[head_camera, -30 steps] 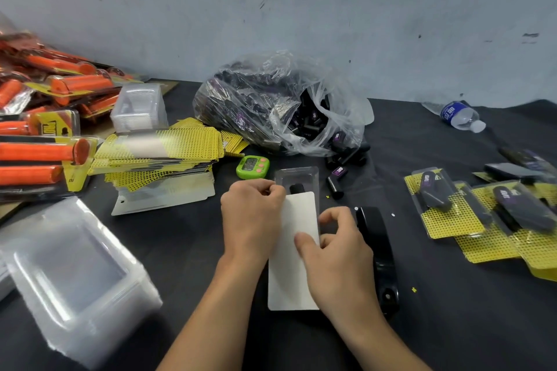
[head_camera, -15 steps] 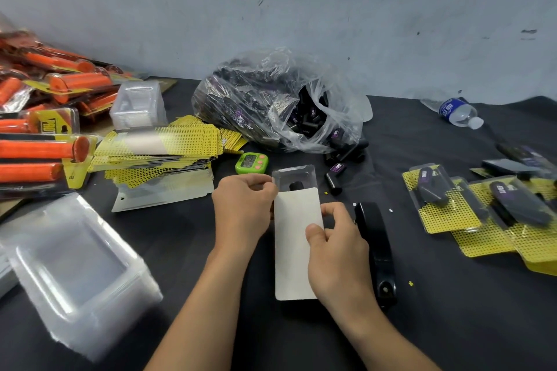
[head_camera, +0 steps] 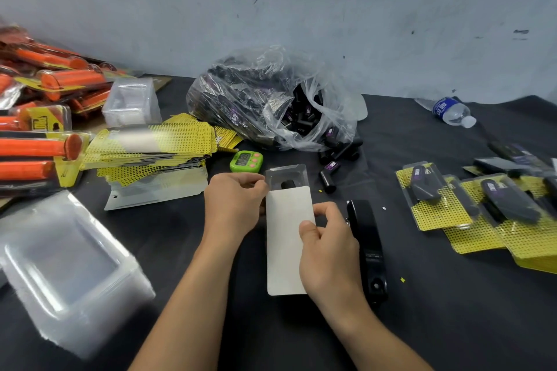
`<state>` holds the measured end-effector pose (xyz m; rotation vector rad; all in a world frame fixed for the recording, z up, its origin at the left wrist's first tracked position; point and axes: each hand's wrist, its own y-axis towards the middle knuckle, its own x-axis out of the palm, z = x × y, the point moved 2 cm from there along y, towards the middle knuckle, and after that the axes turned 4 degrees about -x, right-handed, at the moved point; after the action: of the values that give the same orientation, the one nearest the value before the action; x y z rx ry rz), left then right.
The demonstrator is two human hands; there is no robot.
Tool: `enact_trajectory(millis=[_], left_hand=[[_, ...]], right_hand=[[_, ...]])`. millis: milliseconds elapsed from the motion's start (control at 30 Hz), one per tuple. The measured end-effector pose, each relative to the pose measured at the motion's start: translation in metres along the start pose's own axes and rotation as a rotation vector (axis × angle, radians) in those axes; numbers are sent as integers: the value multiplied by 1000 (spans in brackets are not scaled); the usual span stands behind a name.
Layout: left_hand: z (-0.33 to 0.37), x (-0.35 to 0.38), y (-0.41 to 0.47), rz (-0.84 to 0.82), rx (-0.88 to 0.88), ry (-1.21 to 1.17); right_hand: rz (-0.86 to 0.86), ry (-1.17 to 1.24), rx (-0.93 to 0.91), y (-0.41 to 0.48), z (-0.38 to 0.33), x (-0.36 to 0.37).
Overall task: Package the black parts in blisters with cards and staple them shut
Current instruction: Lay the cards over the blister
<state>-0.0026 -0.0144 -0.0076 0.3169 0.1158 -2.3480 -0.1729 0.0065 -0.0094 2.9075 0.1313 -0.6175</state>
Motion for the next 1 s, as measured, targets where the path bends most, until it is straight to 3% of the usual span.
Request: enact_trajectory(millis=[133, 467, 567, 833, 1000], left_hand=[[3, -8, -1, -77, -46, -105], [7, 1, -14, -187, 68, 169], [9, 3, -16, -229, 30, 211], [4, 1, -12, -377, -168, -4], [4, 3, -14, -298, -139, 2]], right_hand=[[6, 12, 13, 0, 1, 1], [50, -19, 27, 2, 3, 3], [46, -15, 23, 1, 4, 3], [32, 4, -2, 1, 4, 2], [-98, 59, -14, 1, 0, 0]])
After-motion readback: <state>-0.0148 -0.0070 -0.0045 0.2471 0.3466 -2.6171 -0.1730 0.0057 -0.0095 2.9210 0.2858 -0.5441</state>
